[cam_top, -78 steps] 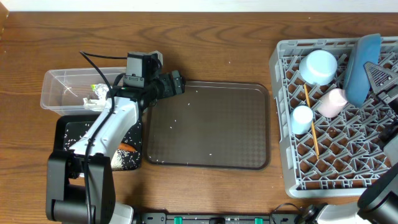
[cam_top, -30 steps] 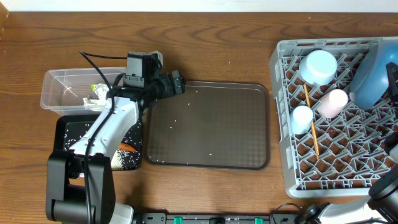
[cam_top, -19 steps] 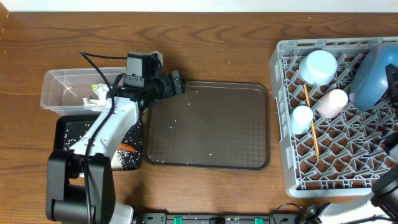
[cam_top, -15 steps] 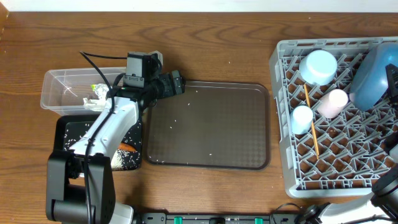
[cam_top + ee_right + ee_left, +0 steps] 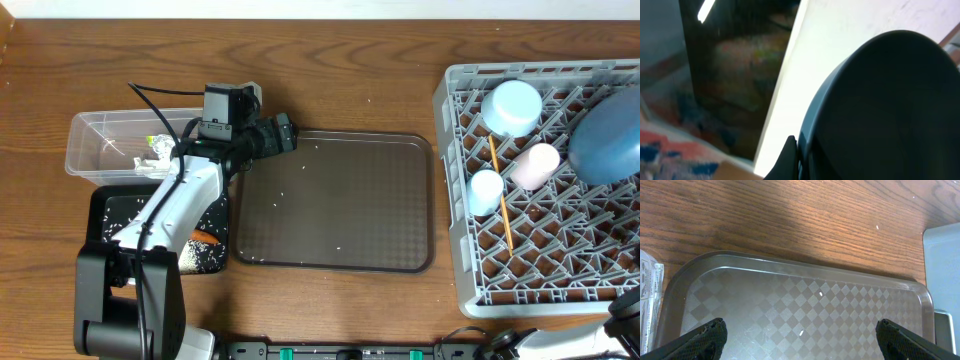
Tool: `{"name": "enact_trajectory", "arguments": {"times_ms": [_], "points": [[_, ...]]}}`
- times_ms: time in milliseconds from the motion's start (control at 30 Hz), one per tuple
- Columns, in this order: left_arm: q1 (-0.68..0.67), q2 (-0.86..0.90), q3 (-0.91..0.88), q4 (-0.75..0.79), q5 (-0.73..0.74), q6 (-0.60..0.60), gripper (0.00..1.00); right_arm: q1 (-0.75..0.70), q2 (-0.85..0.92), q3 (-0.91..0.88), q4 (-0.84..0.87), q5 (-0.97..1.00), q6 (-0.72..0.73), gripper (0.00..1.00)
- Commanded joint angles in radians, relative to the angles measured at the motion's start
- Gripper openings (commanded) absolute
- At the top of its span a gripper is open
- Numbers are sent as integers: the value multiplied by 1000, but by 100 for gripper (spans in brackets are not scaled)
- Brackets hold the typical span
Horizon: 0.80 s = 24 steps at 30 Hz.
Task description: Sort waste into correct bins and load items into the dishwasher rack
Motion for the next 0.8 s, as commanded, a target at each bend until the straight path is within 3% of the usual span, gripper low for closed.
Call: {"name": "enact_trajectory", "arguments": {"times_ms": [0,67,167,300,367,400,467,500,767], "points": [[-2,-2,-5,1,-10,-2,98,-64,54,-98,34,13,-50,1],[-2,-2,-5,1,-10,-2,98,-88,54,-132,34,36,-50,1],[-2,-2,-5,1,-10,-2,98,-122,54,-149,34,34,-48,29],[-2,-2,-5,1,-10,-2,98,-148,54,-148,35,24,-4,28],[-2,-2,-5,1,-10,-2,98,-157,54,-148,35,8,-4,50],[-2,-2,-5,1,-10,-2,98,-159,54,-148,35,3,4,74],[-2,-2,-5,1,-10,-2,98,-159,54,-148,35,-1,34,94],[-2,-2,-5,1,-10,-2,98,-159,53,-148,35,-3,50,99],[-2,-2,-5,1,-10,-2,98,-138,-28,-128,35,-29,89,99]]}}
